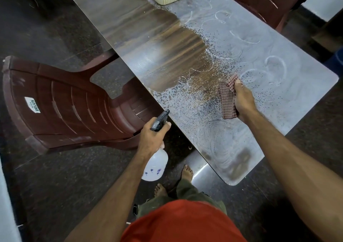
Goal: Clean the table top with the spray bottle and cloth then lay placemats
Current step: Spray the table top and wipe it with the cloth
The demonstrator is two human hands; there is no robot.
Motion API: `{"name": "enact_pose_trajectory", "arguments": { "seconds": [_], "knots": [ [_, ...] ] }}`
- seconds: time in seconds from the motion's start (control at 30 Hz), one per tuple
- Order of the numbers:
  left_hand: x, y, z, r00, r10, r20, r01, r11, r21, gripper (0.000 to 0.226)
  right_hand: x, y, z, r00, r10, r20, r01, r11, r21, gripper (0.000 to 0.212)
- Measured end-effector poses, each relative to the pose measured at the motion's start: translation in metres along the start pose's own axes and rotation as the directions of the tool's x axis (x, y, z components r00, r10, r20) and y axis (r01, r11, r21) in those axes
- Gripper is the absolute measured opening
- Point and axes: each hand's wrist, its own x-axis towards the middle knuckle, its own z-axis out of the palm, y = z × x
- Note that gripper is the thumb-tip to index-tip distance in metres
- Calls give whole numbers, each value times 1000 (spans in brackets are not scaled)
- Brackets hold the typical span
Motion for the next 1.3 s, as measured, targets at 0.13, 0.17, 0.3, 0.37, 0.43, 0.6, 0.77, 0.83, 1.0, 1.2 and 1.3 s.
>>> {"name": "enact_pose_trajectory", "arguments": {
  "seconds": [0.13,0.17,0.3,0.37,0.43,0.6,0.77,0.83,1.0,1.2,1.3],
  "knots": [
    [-1,-2,4,993,54,-102,-47,997,66,31,-4,4,0,1000,-2,-1,2,1000,-2,42],
    [-1,-2,5,990,73,-119,-63,995,83,34,-4,4,0,1000,1,-2,-1,1000,3,43],
    [-4,-1,6,973,168,-158,-125,959,253,46,-1,2,-2,1000,9,-8,-9,999,40,41],
    [-3,-3,5,969,186,-163,-138,954,268,46,2,0,-4,1000,1,-10,0,999,40,41],
    [0,-5,5,972,164,-167,-118,960,255,42,5,-1,-6,1000,-5,-23,6,999,33,43],
    [4,-13,8,986,67,-155,-26,967,255,36,17,-1,-8,1000,-1,-16,1,999,35,41],
    [4,-14,13,987,57,-150,-17,966,258,40,33,4,-12,999,-32,-3,32,997,-71,45],
    [4,-10,17,987,63,-151,-28,973,228,39,39,6,-14,993,-119,-2,115,969,-217,47],
    [11,0,27,985,69,-160,-46,989,143,25,41,35,-1,902,-299,310,427,722,-545,45],
    [32,6,37,985,99,-143,-82,990,117,22,51,95,14,844,-203,496,534,229,-814,67],
    [44,12,41,984,128,-127,-117,989,89,21,61,99,12,826,-247,507,549,147,-823,72]
  ]
}}
